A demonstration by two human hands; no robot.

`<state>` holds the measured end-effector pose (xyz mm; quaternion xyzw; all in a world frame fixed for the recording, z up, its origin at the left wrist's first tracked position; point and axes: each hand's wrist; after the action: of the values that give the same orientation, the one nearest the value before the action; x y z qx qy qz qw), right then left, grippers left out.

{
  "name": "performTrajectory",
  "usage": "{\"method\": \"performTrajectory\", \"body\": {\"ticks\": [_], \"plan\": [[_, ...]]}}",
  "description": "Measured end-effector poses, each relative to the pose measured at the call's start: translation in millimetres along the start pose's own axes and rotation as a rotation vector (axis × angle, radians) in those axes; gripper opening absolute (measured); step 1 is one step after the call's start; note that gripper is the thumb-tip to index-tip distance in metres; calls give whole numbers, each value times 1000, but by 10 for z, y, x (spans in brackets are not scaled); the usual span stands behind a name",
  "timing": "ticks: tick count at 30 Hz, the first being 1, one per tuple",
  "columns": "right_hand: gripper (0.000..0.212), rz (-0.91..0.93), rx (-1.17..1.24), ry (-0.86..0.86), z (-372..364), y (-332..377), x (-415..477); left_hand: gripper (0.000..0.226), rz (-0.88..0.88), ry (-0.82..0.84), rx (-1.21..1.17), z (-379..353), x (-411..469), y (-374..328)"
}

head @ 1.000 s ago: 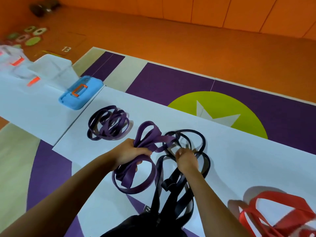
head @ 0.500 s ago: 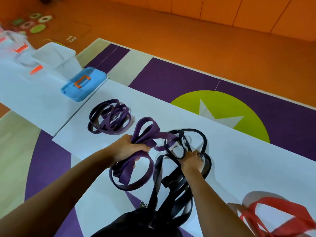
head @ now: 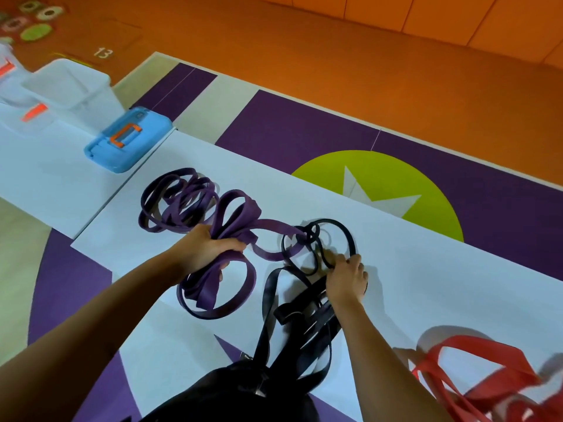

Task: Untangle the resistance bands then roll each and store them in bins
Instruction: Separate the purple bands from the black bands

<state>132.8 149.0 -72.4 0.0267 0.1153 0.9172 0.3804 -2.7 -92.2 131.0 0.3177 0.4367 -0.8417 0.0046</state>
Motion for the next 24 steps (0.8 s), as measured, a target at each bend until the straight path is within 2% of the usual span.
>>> {"method": "performTrajectory", "body": {"ticks": [2, 4, 6, 9, 12, 16, 19, 21, 22, 24], "plan": [[18, 45, 233, -49, 153, 21, -26, 20, 25, -7, -24, -37, -1, 22], [10, 93, 477, 42, 409, 119, -141, 24, 54, -24, -68, -74, -1, 35], [9, 146, 606, 147, 677, 277, -320, 24, 73, -34, -118, -112, -10, 23], [8, 80, 792, 234, 885, 549, -508, 25, 85, -45, -159, -134, -16, -10], [8, 102, 600, 359, 829, 742, -455, 26, 58, -26, -156, -132, -63, -35], [38, -156, 169, 360, 775, 596, -177, 25, -37, -87, -176, 38, -144, -168], [55, -203, -204, 399, 866, 298, -48, 21, -63, -140, -257, 315, -185, -308], [63, -160, -166, 338, 952, 284, 25, 17, -96, -138, -275, 467, -232, -400], [63, -119, -37, 268, 974, 350, 67, 16, -116, -133, -275, 518, -254, -433], [57, -60, 377, 178, 996, 547, 149, 19, -144, -127, -254, 574, -275, -481]]}}
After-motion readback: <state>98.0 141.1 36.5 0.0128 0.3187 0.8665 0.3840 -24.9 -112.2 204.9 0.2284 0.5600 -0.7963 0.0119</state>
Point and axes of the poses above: each hand's wrist, its own x-axis towards the middle knuckle, its own z-axis out of the back of the hand, y = z × x, and after that the axes turned 11 degrees about -y, right-handed
